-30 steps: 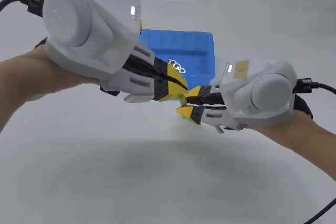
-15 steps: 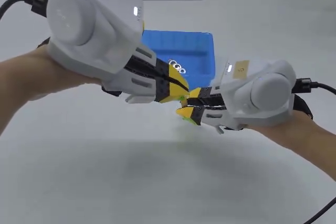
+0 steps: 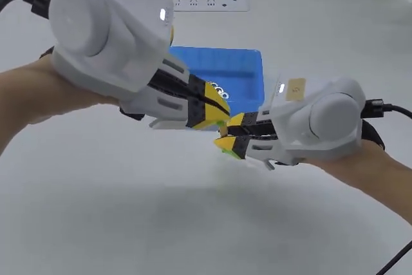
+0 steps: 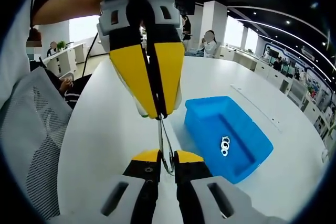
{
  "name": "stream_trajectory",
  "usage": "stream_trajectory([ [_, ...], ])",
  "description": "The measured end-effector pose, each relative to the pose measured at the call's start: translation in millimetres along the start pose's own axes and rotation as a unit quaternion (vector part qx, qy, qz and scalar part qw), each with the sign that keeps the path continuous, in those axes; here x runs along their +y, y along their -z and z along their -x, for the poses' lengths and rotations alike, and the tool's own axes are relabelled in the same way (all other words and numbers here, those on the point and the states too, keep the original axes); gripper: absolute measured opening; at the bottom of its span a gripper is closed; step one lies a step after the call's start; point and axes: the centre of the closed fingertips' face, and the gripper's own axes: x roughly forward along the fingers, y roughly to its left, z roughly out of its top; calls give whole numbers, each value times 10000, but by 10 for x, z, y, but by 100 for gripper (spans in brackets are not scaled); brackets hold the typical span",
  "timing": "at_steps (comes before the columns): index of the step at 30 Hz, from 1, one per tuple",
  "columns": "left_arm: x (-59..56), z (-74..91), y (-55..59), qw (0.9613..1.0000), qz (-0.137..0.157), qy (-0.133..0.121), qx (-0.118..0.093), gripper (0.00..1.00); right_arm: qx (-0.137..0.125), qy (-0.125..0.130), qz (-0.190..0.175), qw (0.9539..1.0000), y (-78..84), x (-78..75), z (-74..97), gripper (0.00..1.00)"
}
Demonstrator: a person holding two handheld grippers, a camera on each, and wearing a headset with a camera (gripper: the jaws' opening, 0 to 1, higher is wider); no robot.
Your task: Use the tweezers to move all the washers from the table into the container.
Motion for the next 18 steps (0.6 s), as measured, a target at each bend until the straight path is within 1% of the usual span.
stream_trajectory([
  [4,25,100,-68,9999,-99,-49,8,5,-68,34,94,9999,-110,-19,38,11],
  [6,51,164,-143,9998,-176,-93,-23,5,-123,52,145,9998,-189,-38,61,11],
  [7,56,175,-153,9998,-190,-100,-28,5,-155,59,180,9997,-232,-52,75,11],
  [8,74,210,-187,9997,-221,-119,-43,5,-180,62,192,9996,-262,-66,86,11],
  [10,119,255,-192,9994,-304,-157,-48,5,-225,66,267,9994,-332,-102,112,11],
  [14,200,339,-261,9989,-405,-206,-74,5,-271,80,422,9987,-448,-179,157,11],
  [16,252,381,-313,9986,-462,-245,-122,5,-350,77,416,9985,-527,-231,179,11],
  [18,295,412,-344,9984,-501,-250,-122,5,-376,85,446,9983,-567,-257,186,11],
])
